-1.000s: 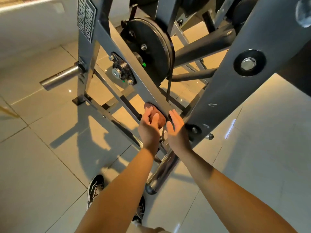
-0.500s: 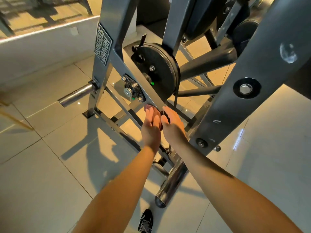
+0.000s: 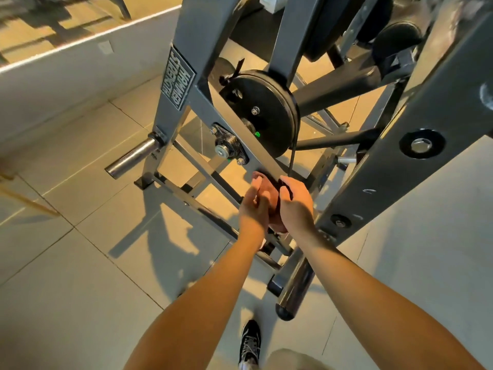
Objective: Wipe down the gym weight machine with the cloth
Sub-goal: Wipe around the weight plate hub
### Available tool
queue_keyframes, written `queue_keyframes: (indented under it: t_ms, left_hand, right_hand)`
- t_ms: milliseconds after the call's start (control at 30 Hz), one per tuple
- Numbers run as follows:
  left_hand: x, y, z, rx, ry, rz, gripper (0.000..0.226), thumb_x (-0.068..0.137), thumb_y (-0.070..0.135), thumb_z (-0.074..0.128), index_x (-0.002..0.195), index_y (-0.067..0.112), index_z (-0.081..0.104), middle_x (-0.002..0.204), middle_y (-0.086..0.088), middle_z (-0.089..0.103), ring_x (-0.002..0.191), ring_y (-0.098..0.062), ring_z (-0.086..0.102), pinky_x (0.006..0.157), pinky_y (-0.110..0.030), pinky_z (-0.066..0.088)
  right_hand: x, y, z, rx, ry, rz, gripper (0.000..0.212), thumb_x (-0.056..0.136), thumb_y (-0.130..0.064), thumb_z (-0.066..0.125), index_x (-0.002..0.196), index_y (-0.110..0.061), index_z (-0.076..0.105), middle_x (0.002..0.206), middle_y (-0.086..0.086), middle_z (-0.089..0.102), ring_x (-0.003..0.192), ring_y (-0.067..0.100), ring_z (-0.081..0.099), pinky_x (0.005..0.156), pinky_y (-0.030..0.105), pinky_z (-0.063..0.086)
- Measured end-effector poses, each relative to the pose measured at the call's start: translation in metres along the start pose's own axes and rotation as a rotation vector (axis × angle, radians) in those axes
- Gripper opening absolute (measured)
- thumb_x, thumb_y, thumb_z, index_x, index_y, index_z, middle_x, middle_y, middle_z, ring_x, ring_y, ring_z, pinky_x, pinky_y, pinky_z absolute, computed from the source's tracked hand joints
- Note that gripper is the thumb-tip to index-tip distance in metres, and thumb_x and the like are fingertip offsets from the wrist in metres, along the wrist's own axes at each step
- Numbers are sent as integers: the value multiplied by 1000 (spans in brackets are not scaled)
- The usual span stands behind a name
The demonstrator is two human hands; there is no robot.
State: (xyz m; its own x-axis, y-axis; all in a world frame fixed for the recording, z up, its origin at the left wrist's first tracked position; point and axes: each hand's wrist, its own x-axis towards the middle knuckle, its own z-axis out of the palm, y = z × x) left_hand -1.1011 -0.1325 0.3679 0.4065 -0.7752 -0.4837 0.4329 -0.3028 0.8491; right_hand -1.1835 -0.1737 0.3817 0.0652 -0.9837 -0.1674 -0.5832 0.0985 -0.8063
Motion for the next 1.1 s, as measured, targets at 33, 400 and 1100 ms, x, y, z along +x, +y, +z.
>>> queue_keyframes:
  t_ms: [33, 400, 1100]
  left_hand:
    - [8, 7, -3, -73, 27, -49, 47, 107, 32, 45, 153, 27, 37, 149, -10, 47, 136, -30, 45, 108, -41, 40]
    - [14, 26, -27, 295, -60, 128, 35, 100, 7, 58, 135, 14, 59, 111, 3, 65, 107, -17, 59, 77, -13, 51]
    - [114, 161, -101, 78, 260, 428, 44, 104, 22, 53, 138, 48, 45, 145, 2, 49, 134, -21, 47, 110, -44, 46]
  right_hand:
    - [1, 0, 1, -5, -13, -11, 35, 109, -25, 42, 142, -27, 55, 145, -2, 53, 129, 16, 50, 106, 31, 42]
    - [7, -26, 11, -23, -73, -66, 37, 109, -17, 39, 141, -21, 57, 139, -1, 55, 128, 16, 48, 96, 10, 33]
    - [60, -168, 94, 11, -111, -165, 40, 107, -37, 46, 146, -27, 52, 150, -4, 53, 138, 16, 48, 110, 33, 40]
